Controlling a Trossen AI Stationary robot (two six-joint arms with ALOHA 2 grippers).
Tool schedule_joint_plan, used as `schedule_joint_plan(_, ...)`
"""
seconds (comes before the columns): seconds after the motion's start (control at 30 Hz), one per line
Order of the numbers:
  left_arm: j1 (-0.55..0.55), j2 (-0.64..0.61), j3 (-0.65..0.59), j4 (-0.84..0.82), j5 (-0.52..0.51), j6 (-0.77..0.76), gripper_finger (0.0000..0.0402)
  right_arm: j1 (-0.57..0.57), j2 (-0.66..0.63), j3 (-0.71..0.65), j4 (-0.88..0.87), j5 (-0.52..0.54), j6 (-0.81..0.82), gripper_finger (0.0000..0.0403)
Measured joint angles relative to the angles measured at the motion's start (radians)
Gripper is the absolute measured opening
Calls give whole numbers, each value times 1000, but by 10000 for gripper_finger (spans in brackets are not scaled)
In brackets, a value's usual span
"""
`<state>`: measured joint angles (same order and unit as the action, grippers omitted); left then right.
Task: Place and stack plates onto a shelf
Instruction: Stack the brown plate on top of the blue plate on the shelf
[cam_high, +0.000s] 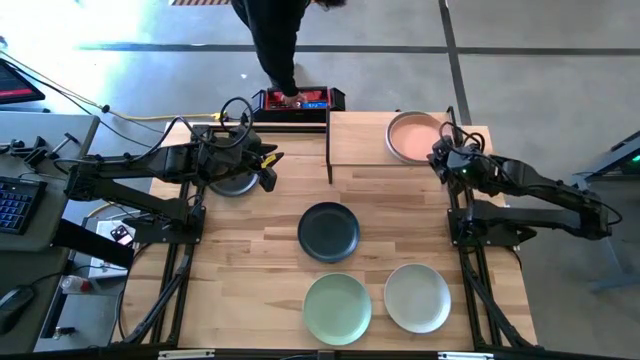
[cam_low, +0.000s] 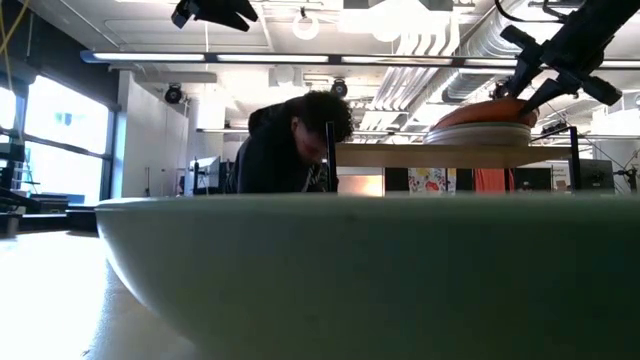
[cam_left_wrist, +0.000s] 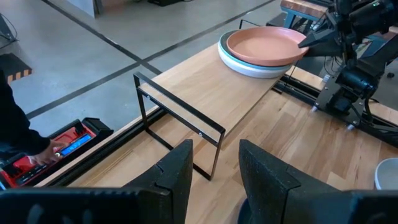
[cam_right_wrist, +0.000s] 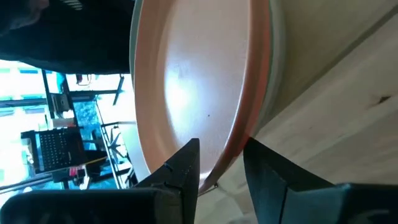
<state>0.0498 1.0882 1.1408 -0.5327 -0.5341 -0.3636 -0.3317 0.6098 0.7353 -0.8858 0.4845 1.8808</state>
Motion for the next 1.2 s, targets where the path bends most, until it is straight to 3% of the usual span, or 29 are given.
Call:
schedule_joint_plan(0.37,0,0,0,0,0,0,117,0,-3,0,15,-122,-52,103)
schedule_joint_plan(0.83,0,0,0,0,0,0,117,0,-2,156,-138,-141,-231,103)
schedule_joint_plan(1.2,0,0,0,0,0,-1,117,0,64,150,-205,-172,-416,103)
